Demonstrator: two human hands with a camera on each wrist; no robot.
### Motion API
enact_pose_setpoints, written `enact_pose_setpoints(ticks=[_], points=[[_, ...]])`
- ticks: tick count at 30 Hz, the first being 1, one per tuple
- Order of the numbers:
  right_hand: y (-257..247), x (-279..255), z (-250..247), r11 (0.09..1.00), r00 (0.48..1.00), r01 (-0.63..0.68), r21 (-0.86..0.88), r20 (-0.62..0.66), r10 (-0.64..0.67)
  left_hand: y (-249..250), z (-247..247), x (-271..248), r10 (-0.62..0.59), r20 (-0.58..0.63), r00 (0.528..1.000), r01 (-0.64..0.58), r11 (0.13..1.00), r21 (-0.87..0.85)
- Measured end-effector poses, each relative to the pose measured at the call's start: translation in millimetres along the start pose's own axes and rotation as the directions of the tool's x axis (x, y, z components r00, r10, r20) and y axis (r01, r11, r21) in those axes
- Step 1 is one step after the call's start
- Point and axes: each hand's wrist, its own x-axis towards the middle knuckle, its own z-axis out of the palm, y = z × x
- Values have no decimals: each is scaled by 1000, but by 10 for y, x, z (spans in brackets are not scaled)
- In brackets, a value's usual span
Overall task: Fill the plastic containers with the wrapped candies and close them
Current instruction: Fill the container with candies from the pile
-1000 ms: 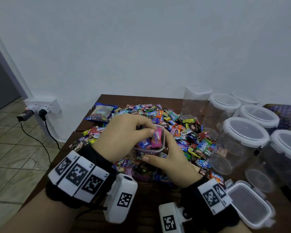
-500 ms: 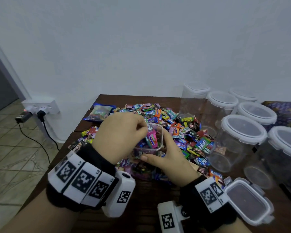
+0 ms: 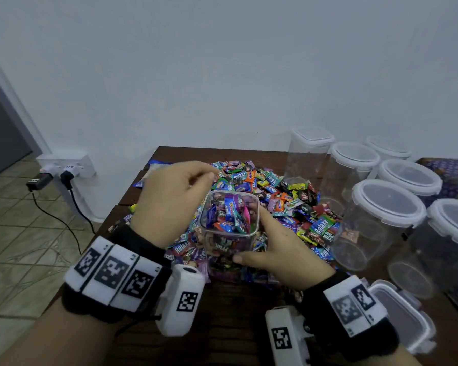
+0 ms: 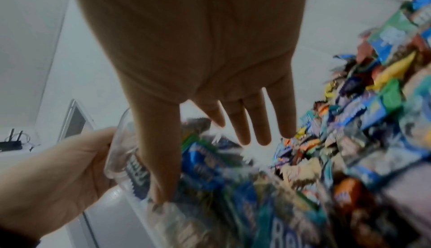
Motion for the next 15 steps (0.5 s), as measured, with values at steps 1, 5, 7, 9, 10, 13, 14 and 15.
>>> enact_pose_setpoints(ticks=[1,5,7,9,10,13,14,15], points=[[24,-2,-49,993,998,-27,-111,52,33,-65,-25,16,-29,-30,999,29,999,-15],[61,-1,-201,890,966,-103,-444,169,197,-309,-84,63,-133,36,990,128,986,102],[43,10,-271,822,953,-121,-556,168,254,-403,-70,48,-192,175,966,137,948,287],[40,39,-321,765,942,-141,-628,151,298,-528,-8,14,-253,323,912,87,889,449],[54,60,-330,741,935,-150,-654,151,322,-598,37,-6,-279,385,880,57,865,498],[119,110,-295,666,895,-142,-732,192,402,-806,208,-78,-352,515,782,-14,816,578],[138,117,-268,648,882,-131,-750,211,422,-849,263,-106,-378,549,745,-41,796,604],[156,122,-241,634,874,-111,-765,228,429,-881,314,-136,-402,577,711,-72,775,628]])
